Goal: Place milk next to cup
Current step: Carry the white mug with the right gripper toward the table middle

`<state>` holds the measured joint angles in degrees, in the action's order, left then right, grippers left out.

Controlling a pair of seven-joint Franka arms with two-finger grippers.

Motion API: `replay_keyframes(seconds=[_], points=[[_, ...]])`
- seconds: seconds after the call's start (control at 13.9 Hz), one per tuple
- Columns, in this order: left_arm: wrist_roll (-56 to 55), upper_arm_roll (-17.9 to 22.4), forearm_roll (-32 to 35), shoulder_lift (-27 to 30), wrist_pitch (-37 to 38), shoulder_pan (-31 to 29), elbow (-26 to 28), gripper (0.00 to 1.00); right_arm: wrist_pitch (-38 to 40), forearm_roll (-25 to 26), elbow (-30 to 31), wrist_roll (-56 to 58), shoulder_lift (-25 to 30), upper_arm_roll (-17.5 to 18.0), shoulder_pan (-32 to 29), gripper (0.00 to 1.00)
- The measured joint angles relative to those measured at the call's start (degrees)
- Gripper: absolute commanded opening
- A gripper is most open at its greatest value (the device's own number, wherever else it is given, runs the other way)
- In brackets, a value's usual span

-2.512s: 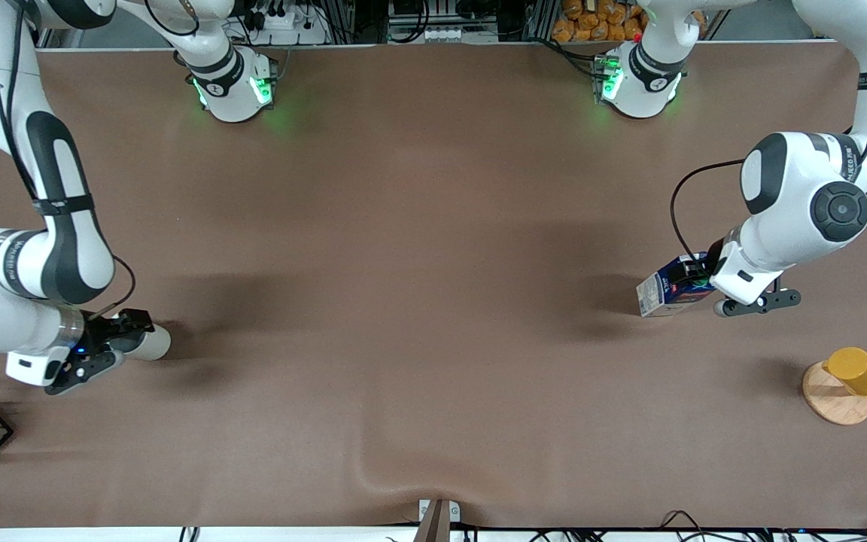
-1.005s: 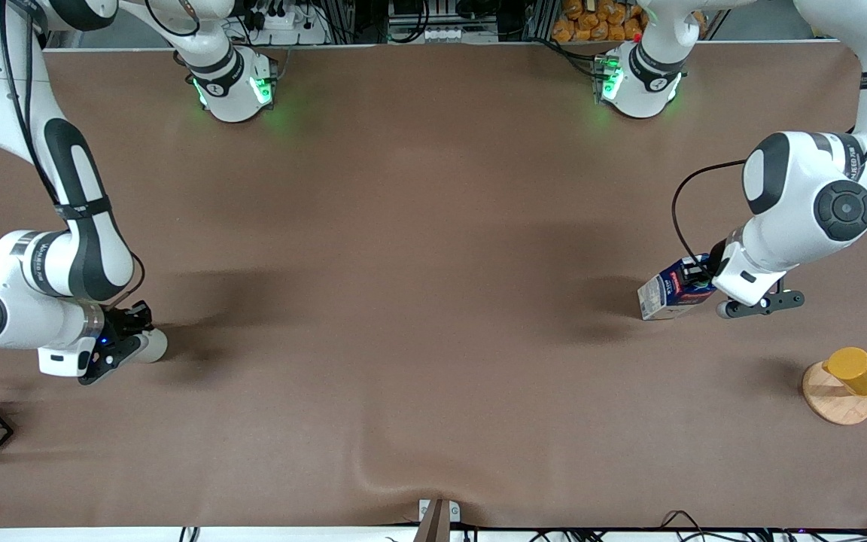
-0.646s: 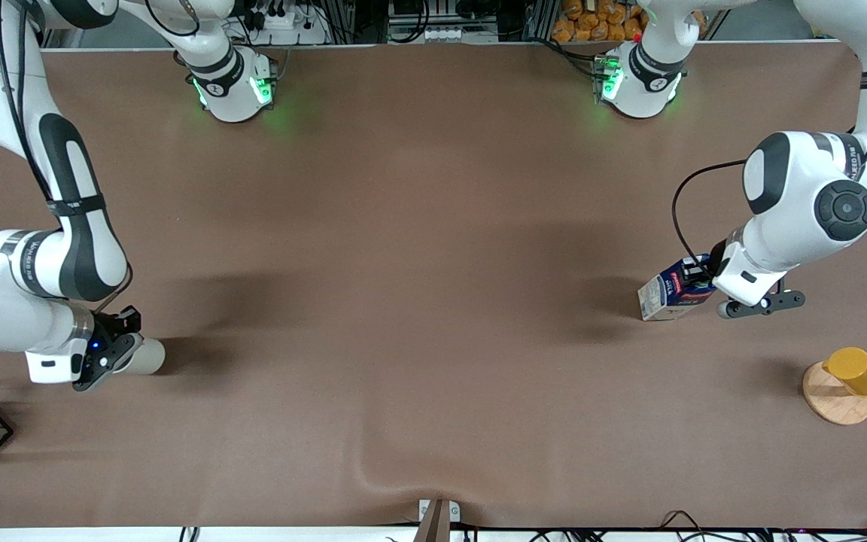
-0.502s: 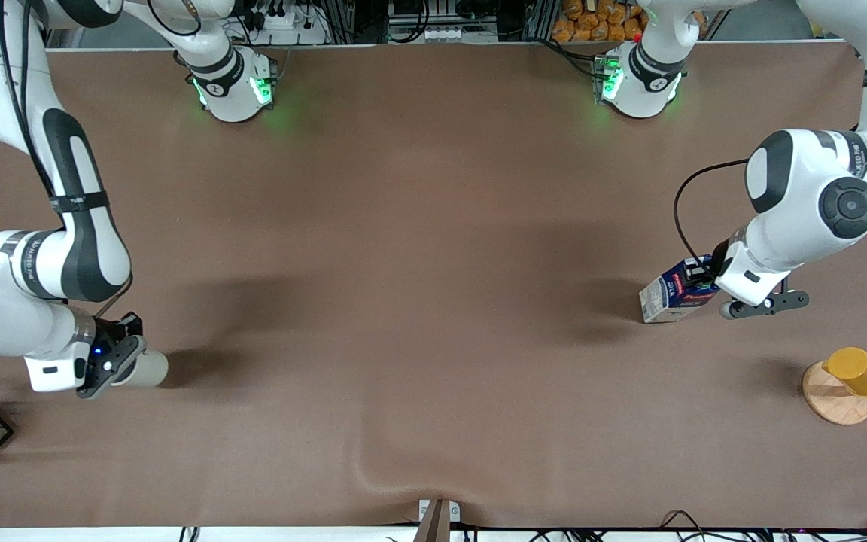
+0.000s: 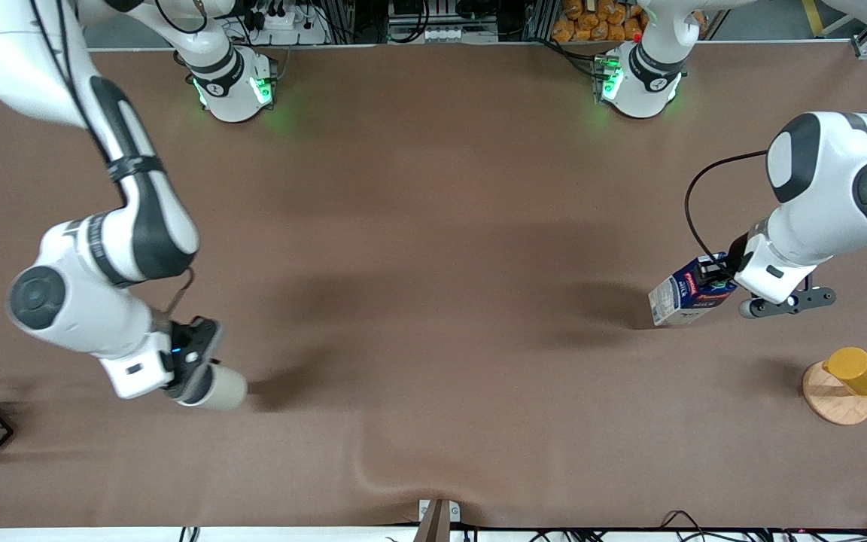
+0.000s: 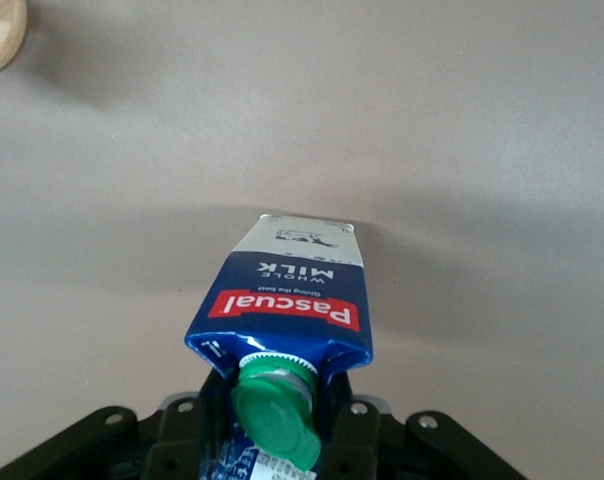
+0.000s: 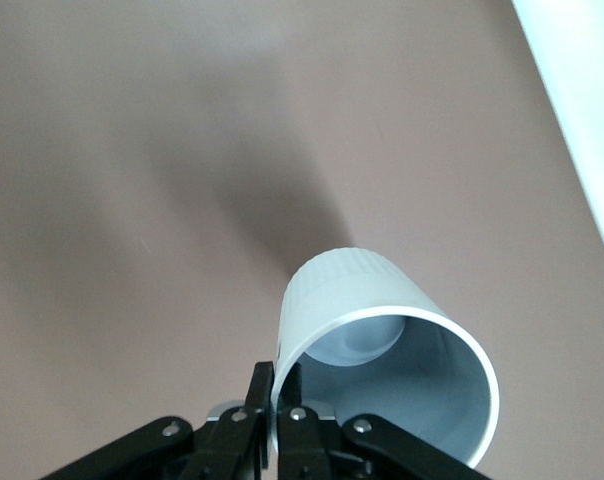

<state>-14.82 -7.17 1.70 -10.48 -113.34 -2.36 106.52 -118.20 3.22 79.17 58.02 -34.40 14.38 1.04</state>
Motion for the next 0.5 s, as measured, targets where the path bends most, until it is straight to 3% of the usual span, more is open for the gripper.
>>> replay_keyframes(seconds=[0.29, 0.5], points=[[0.0, -0.7, 0.0, 0.0, 5.3, 0.1, -3.7, 0.37, -0.2, 0.1, -1.5, 0.7, -0.1, 0.6, 8.3, 0.00], [-0.1, -1.3, 0.0, 0.1, 7.0, 0.2, -5.3, 0.37, -5.7, 0.1, -1.4, 1.0, -2.5, 0.6, 14.8, 0.00]])
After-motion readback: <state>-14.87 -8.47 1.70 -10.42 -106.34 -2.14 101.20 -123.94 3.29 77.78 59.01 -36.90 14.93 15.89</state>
